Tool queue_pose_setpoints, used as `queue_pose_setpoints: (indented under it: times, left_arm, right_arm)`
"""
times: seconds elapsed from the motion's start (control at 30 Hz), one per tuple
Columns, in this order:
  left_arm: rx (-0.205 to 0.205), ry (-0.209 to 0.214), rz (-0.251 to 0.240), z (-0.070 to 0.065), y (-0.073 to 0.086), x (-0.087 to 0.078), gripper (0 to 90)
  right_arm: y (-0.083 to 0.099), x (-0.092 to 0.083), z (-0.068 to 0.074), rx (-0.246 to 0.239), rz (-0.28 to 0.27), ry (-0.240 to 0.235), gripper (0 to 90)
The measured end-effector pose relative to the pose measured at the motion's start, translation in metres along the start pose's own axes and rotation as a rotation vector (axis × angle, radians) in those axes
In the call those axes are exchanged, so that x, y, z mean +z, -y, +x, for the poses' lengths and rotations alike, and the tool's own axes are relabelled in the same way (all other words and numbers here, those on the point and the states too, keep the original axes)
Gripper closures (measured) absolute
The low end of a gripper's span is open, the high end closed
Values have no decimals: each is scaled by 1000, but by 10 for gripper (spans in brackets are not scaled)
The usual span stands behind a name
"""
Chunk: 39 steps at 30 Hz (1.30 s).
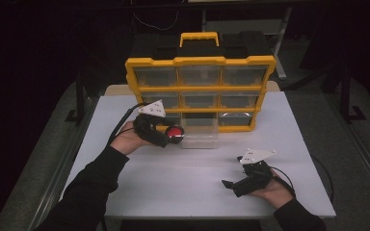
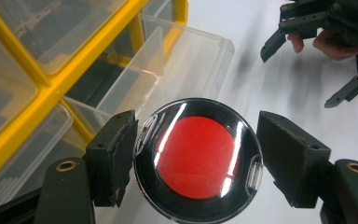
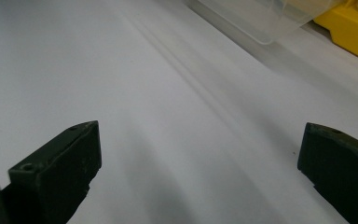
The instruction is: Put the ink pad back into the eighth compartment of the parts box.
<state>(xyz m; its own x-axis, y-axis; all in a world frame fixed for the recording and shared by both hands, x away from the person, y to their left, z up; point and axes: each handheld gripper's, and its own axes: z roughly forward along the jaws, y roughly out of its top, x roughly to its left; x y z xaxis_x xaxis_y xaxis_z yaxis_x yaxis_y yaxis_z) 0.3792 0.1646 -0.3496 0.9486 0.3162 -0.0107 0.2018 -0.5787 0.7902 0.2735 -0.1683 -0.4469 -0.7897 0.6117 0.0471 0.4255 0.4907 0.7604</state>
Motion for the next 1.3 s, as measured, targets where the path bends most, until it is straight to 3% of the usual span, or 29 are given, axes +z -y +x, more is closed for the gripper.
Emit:
queue_pose_setpoints:
  times: [0.67, 1.3]
  left_arm:
    - [21, -2, 0, 12, -36, 28, 297]
    - [0, 13, 47, 17, -40, 68, 295]
  right_arm:
    - [0, 0, 0, 0, -1, -2, 0]
    - [0, 0, -2, -2, -11, -18, 0]
